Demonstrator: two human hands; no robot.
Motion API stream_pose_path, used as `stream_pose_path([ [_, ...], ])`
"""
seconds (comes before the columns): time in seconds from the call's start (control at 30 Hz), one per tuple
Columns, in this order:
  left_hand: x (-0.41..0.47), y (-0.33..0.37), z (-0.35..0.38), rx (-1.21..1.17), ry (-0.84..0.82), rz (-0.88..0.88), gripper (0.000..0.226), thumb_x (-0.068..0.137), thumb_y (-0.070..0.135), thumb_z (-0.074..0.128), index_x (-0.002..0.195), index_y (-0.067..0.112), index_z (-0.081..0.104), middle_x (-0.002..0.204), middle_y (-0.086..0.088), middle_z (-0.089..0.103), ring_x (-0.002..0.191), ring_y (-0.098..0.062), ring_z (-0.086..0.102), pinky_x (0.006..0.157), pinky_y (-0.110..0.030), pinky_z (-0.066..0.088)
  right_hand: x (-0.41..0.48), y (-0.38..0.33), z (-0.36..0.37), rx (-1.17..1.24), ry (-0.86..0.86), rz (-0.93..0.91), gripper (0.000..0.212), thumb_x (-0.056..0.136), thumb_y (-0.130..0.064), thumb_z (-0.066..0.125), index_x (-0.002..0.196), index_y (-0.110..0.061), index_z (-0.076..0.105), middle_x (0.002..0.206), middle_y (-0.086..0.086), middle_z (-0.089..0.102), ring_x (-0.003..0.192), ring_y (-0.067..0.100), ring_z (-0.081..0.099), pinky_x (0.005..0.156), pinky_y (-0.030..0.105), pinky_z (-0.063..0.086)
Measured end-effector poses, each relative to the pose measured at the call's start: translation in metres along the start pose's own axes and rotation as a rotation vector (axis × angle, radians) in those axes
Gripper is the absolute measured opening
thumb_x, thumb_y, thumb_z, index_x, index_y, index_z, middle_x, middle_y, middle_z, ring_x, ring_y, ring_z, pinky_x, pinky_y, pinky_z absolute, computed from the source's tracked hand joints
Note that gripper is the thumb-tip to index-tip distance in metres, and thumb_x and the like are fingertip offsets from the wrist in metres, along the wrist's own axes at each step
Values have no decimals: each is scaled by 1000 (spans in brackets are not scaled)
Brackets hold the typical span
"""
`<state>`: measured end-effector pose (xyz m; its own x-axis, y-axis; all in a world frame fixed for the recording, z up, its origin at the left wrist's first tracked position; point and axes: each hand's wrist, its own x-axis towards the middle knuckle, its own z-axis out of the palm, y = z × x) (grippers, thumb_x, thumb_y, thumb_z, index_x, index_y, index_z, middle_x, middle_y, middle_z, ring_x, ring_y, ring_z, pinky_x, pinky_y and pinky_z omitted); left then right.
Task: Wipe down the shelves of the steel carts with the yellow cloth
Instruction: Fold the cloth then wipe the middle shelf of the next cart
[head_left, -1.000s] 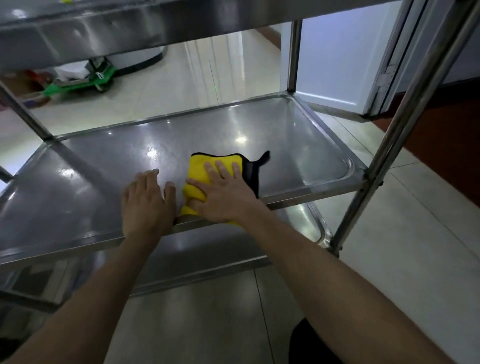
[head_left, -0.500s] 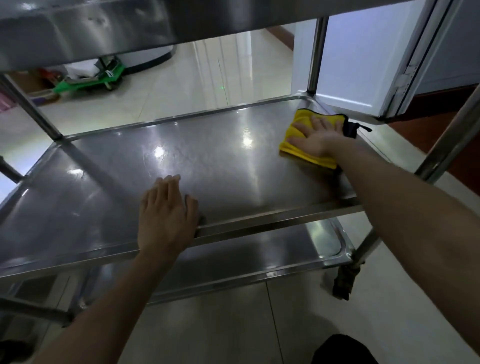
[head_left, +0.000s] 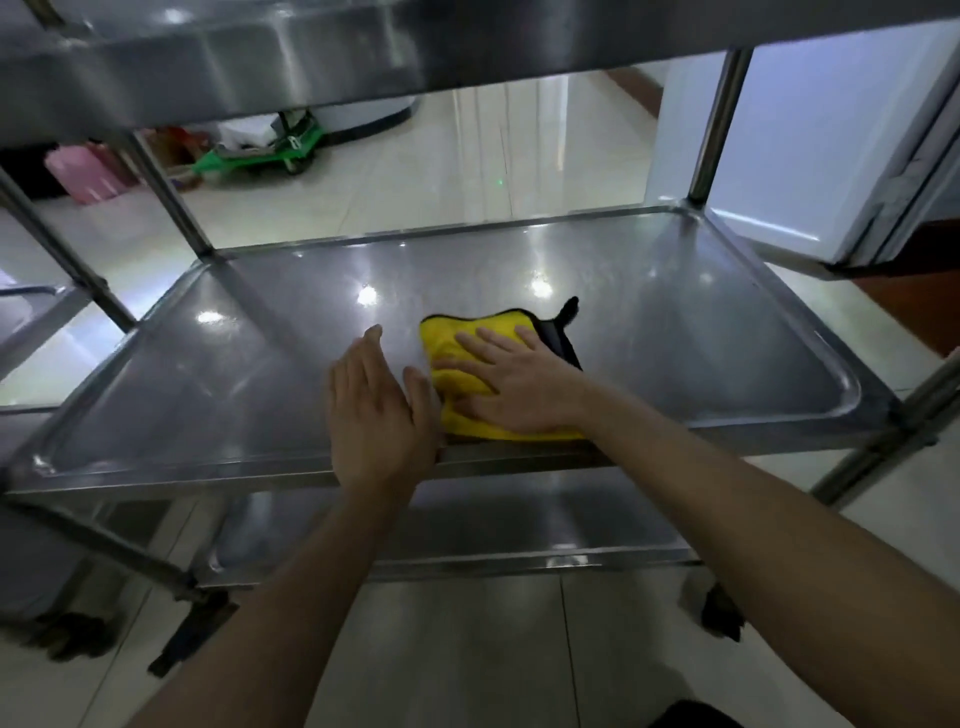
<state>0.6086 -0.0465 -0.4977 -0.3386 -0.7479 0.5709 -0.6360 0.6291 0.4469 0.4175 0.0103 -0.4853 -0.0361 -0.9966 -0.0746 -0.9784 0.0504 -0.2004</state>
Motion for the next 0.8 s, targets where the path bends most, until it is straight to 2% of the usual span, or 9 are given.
stream_pose_path([
  [0.07,-1,3,-2,-42,59,21,50,108,27,44,146,-4,53,138,-26,62,127,-43,58,113,-59,45,-35,-6,7,37,17,-9,67,104,-73,21,167,-52,13,180,-12,-6,166,16,-10,132,56,-8],
  [0.17,-3,7,-5,-61,87,26,40,106,22,52,135,-4,60,127,-23,65,119,-40,60,108,-55,48,-48,-10,0,28,12,36,64,107,-71,25,167,-53,13,180,-13,-7,166,14,-10,132,55,-9],
  [0.3,7,4,-25,-333,-90,-95,40,105,33,52,136,10,60,135,-6,60,124,-27,58,109,-51,50,-51,-14,-7,30,14,43,64,109,-69,30,168,-51,13,180,-13,-5,166,13,-9,133,52,-8],
  [0.33,12,-8,-32,-330,-126,-106,39,104,37,52,135,15,60,134,-1,60,122,-25,59,107,-49,52,-53,-13,-6,44,19,45,67,108,-69,32,169,-50,11,180,-13,-4,166,13,-8,133,51,-7],
  [0.43,34,-75,-59,-67,-151,1,49,100,52,44,129,19,65,130,-4,65,122,-25,60,105,-40,47,-54,-12,-4,90,51,92,81,104,-73,37,171,-43,1,181,-9,-1,166,11,-6,133,48,-6],
  [0.57,65,-169,-94,236,-208,-63,54,107,49,42,138,10,62,140,-18,64,135,-38,55,119,-53,38,-43,-14,-2,55,18,201,87,98,-84,31,170,-44,3,180,-11,-9,165,11,-11,133,48,-9],
  [0.7,64,-211,-95,418,-391,-21,65,108,50,37,159,11,40,167,-19,35,157,-38,27,130,-57,19,-17,-10,0,88,6,325,105,83,-100,22,171,-44,3,180,-10,-8,165,13,-10,133,53,-7],
  [0.73,63,-215,-93,471,-459,22,72,105,55,31,162,12,35,172,-18,24,162,-38,18,132,-57,15,-6,-9,-2,94,17,362,113,77,-104,19,171,-43,4,180,-9,-7,166,14,-9,132,55,-7],
  [0.8,61,-214,-93,401,-487,11,85,100,63,16,169,14,22,178,-14,15,166,-32,8,134,-55,8,26,-7,-8,93,39,426,123,66,-107,12,171,-43,6,180,-8,-4,166,17,-6,132,57,-5],
])
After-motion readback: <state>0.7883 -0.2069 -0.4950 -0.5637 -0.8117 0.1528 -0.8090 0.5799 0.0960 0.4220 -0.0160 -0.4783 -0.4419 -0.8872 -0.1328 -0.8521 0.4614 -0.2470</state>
